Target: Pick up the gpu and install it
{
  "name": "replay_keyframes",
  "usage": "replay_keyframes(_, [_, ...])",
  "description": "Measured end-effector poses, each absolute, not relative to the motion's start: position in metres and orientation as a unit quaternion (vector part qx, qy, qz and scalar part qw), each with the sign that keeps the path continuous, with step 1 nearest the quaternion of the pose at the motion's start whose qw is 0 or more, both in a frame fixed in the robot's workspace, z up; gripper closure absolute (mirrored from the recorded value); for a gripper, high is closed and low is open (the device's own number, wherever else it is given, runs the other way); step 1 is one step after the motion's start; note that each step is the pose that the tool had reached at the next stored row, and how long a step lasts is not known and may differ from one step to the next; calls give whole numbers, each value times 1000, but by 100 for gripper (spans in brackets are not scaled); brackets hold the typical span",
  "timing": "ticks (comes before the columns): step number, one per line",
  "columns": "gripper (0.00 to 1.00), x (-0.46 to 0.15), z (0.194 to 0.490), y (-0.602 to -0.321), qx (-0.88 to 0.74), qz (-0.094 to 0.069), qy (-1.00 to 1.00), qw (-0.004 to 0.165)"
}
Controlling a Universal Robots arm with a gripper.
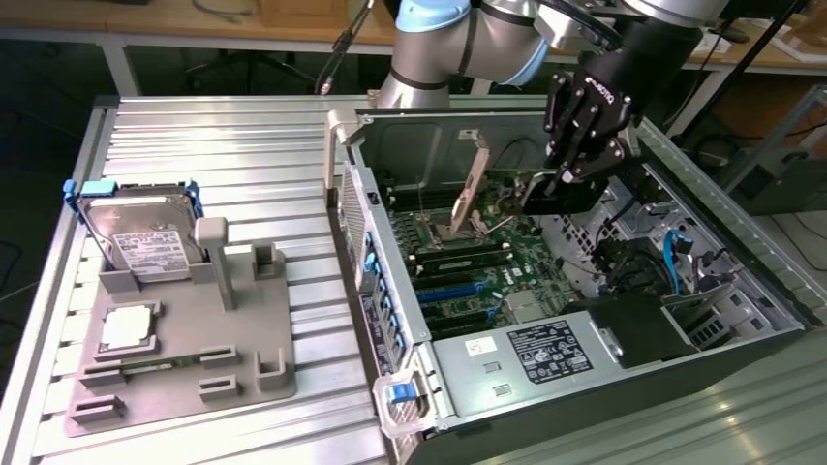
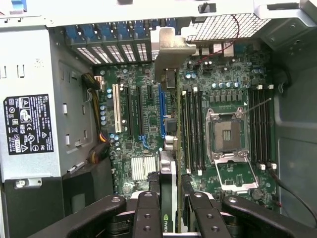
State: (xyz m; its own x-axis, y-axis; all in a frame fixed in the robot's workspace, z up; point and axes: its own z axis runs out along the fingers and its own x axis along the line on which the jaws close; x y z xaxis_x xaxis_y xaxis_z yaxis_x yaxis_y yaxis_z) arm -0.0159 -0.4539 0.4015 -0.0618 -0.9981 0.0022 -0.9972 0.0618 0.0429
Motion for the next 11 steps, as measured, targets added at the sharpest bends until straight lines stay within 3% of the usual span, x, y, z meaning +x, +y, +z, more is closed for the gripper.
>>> replay_keyframes(11, [73, -16, 393, -454, 685, -15, -729, 16])
